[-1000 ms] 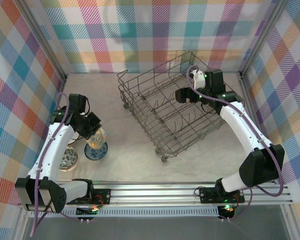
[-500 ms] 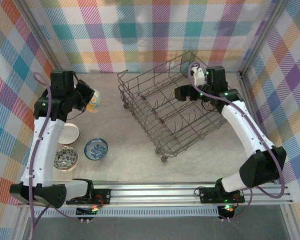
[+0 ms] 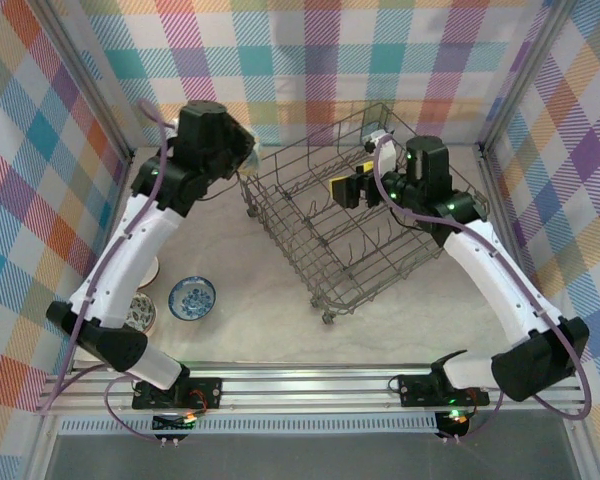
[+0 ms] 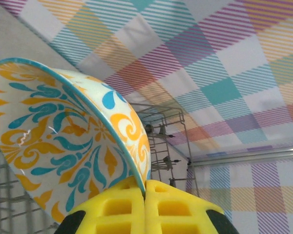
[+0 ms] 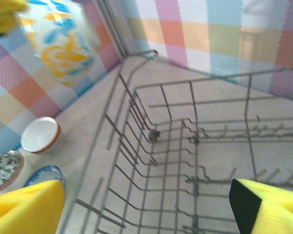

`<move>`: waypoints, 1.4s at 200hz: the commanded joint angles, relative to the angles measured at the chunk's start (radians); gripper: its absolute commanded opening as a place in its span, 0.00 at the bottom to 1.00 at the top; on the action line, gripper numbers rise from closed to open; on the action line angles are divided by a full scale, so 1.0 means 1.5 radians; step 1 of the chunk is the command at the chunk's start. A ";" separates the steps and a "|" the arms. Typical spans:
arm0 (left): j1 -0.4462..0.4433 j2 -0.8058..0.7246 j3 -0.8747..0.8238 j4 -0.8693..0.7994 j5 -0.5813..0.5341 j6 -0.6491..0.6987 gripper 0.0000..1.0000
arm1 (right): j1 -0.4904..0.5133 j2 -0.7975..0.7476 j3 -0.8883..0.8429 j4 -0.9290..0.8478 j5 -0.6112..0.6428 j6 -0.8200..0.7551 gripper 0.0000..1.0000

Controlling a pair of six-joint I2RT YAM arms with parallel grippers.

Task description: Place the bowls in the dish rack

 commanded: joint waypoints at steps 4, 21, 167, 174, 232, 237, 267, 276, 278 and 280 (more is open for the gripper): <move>-0.043 0.027 0.064 0.074 -0.062 0.004 0.00 | 0.019 -0.008 -0.018 0.126 -0.047 0.025 0.87; -0.064 0.053 0.097 0.075 -0.072 0.003 0.00 | 0.036 0.001 -0.019 0.164 -0.041 0.028 0.86; -0.130 0.179 0.275 0.033 -0.098 -0.026 0.00 | 0.173 0.111 -0.135 0.626 0.420 0.015 0.52; -0.130 0.181 0.275 0.033 -0.098 -0.027 0.00 | 0.180 0.117 -0.141 0.664 0.435 0.006 0.51; -0.131 0.187 0.278 0.030 -0.090 -0.037 0.00 | 0.211 0.175 -0.121 0.755 0.527 -0.064 0.41; -0.131 0.187 0.278 0.030 -0.092 -0.037 0.00 | 0.215 0.178 -0.122 0.769 0.536 -0.076 0.40; -0.131 0.186 0.278 0.027 -0.100 -0.039 0.00 | 0.235 0.200 -0.119 0.835 0.582 -0.157 0.31; -0.131 0.188 0.276 0.027 -0.102 -0.040 0.00 | 0.237 0.205 -0.119 0.845 0.592 -0.163 0.30; -0.131 0.189 0.277 0.027 -0.102 -0.040 0.00 | 0.236 0.206 -0.118 0.847 0.594 -0.165 0.29; -0.132 0.189 0.277 0.026 -0.102 -0.041 0.00 | 0.237 0.207 -0.117 0.849 0.596 -0.166 0.29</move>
